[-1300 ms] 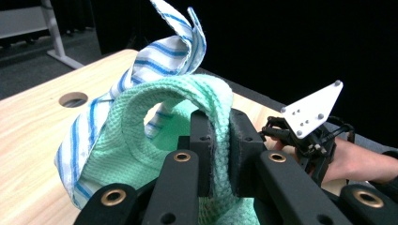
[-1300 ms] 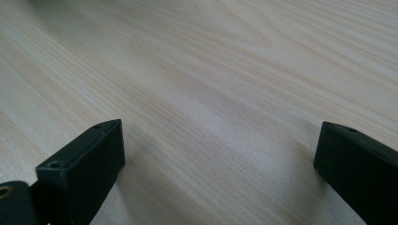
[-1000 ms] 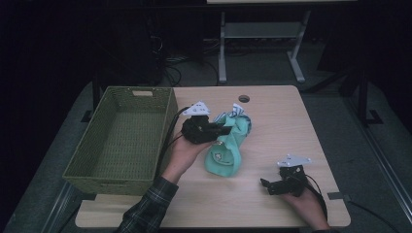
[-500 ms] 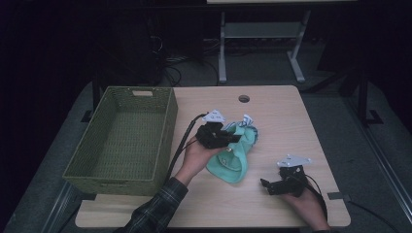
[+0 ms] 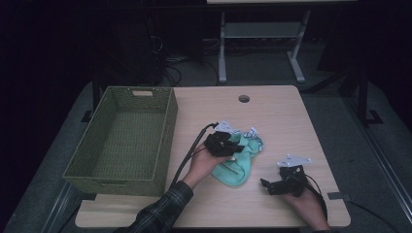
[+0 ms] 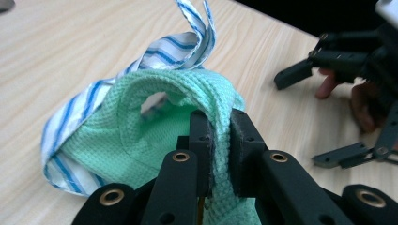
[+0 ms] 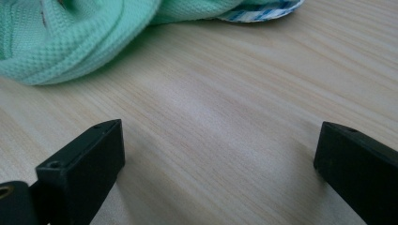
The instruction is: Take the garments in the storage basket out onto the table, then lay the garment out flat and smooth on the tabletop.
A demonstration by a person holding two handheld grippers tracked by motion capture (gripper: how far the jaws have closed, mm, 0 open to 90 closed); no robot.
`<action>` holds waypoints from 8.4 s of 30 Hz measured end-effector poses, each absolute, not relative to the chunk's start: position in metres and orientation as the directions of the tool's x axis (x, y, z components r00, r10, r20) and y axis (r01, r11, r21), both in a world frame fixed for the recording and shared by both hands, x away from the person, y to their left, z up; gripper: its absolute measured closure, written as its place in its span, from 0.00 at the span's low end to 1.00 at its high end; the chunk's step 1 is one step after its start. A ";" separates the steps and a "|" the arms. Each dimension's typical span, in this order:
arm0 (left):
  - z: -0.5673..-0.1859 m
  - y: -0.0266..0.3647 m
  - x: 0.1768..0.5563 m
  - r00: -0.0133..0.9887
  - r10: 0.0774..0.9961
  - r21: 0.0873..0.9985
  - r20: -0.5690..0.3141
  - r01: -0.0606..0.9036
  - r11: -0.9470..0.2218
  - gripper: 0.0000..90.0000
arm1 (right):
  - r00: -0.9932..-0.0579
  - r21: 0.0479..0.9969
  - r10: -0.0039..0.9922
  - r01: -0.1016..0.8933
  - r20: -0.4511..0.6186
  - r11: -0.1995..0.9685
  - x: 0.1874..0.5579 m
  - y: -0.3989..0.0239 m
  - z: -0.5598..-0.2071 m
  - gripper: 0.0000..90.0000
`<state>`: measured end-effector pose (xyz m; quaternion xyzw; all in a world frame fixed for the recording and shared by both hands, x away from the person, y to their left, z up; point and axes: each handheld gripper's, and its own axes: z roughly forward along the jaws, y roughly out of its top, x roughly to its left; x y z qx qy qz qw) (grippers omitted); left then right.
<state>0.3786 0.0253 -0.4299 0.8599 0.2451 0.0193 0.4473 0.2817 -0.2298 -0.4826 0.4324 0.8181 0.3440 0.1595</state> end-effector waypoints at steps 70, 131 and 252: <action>-0.457 0.096 0.320 0.863 0.496 0.594 -0.099 0.451 -0.666 0.99 | -0.575 0.701 0.817 0.597 0.035 0.390 0.282 -0.230 -0.483 0.02; -0.455 0.101 0.306 0.867 0.490 0.575 -0.092 0.448 -0.684 0.95 | -0.634 0.750 0.760 0.571 0.143 0.335 0.365 -0.221 -0.446 0.88; -0.457 0.049 0.394 0.848 0.529 0.648 -0.019 0.413 -0.640 1.00 | -0.699 0.668 0.699 0.594 0.151 0.449 0.324 -0.201 -0.468 0.96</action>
